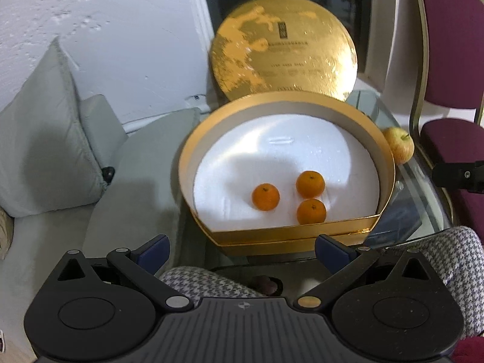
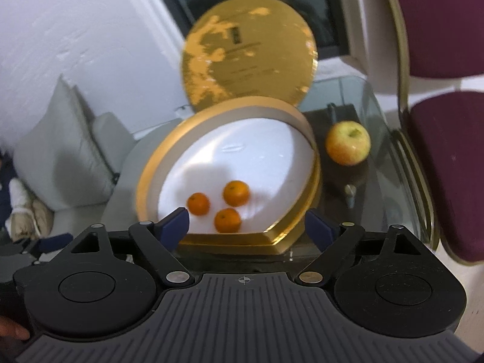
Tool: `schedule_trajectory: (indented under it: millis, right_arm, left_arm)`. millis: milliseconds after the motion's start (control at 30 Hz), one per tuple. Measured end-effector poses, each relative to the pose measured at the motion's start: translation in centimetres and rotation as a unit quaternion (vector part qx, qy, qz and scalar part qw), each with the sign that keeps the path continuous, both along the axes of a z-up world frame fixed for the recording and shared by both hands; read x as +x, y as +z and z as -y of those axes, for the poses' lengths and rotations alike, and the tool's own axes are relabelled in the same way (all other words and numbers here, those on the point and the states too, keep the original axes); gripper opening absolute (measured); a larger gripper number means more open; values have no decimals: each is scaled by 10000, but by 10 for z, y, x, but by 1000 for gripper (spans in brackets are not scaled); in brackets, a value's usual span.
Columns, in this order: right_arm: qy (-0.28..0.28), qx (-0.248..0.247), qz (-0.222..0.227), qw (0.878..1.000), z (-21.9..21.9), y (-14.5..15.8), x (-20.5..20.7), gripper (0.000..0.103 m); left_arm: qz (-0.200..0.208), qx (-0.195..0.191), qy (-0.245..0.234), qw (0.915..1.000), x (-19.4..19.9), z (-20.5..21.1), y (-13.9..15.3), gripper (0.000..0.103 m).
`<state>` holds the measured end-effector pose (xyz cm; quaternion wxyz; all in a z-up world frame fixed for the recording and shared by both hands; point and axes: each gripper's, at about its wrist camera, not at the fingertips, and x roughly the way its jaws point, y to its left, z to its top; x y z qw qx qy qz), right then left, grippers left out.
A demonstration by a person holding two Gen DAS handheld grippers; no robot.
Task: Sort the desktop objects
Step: 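Reach the right tool to the apple and close on it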
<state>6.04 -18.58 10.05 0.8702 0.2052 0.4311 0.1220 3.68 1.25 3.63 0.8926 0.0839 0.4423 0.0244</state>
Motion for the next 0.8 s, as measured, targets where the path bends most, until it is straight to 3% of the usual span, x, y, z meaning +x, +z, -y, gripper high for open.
schedule_trajectory:
  millis: [467, 800]
  right_arm:
    - [-986, 159, -772, 9920, 56, -58, 70, 89]
    - [-1702, 181, -1156, 9784, 77, -99, 157, 93]
  left_arm:
    - [-386, -102, 100, 9992, 81, 9, -22, 102]
    - [-626, -214, 241, 9975, 126, -2, -45, 102]
